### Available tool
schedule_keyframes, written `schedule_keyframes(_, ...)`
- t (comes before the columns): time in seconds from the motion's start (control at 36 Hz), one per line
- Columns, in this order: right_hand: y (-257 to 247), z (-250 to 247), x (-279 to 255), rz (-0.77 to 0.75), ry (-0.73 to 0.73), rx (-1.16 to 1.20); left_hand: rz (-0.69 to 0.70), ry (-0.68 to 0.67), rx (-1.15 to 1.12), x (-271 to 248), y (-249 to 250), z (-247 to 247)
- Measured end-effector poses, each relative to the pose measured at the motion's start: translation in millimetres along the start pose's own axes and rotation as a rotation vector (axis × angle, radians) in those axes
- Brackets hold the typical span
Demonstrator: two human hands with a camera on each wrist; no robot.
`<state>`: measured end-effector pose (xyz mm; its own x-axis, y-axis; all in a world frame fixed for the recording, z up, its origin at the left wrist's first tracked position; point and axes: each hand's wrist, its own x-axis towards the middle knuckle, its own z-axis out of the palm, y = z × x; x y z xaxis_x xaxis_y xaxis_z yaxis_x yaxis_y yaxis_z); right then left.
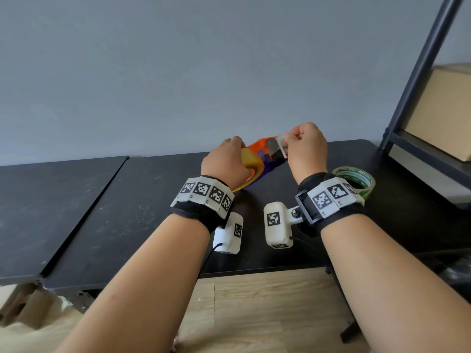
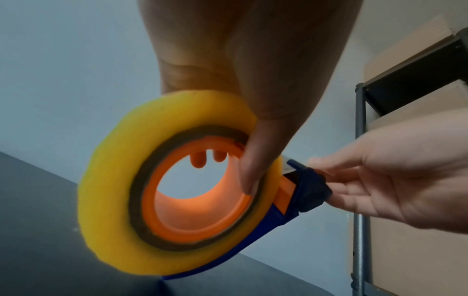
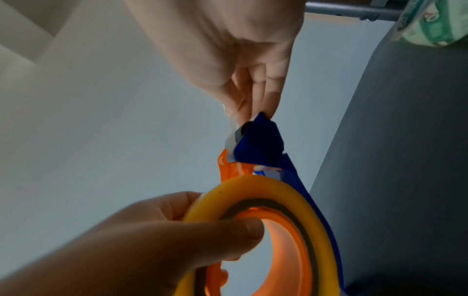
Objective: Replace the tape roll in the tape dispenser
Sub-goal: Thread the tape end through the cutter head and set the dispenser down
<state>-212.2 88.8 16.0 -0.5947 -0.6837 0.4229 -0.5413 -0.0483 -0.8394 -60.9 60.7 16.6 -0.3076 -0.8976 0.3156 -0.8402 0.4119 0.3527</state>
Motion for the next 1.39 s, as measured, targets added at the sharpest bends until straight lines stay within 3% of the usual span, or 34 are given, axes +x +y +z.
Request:
schedule_keyframes(0.25, -1, 3, 2, 0.042, -0.020, 0.139, -0.010, -0.019, -0.037, 1, -6, -4)
schedule_keyframes(0.42, 1, 2, 4, 0.163, 0.010, 0.303, 0.016, -0.051, -0.067, 3, -10, -8)
schedule_keyframes(0.72, -2, 2, 1, 0.198, 0.012, 0.365, -0.036, -0.034, -0.132, 1, -13, -5)
schedule_keyframes(0.97, 2, 2, 1, 0.273, -0.086, 0.465, -0.043, -0.046, -0.218, 0, -20, -5)
schedule_keyframes(1.25, 2, 10, 8, 0.499, -0.195, 0.511, -0.037, -0.058, -0.247, 0, -24, -4)
schedule_keyframes(1.39, 2, 11, 6, 0.567, -0.136, 0.592, -0.026, -0.056, -0.244, -1, -23, -2)
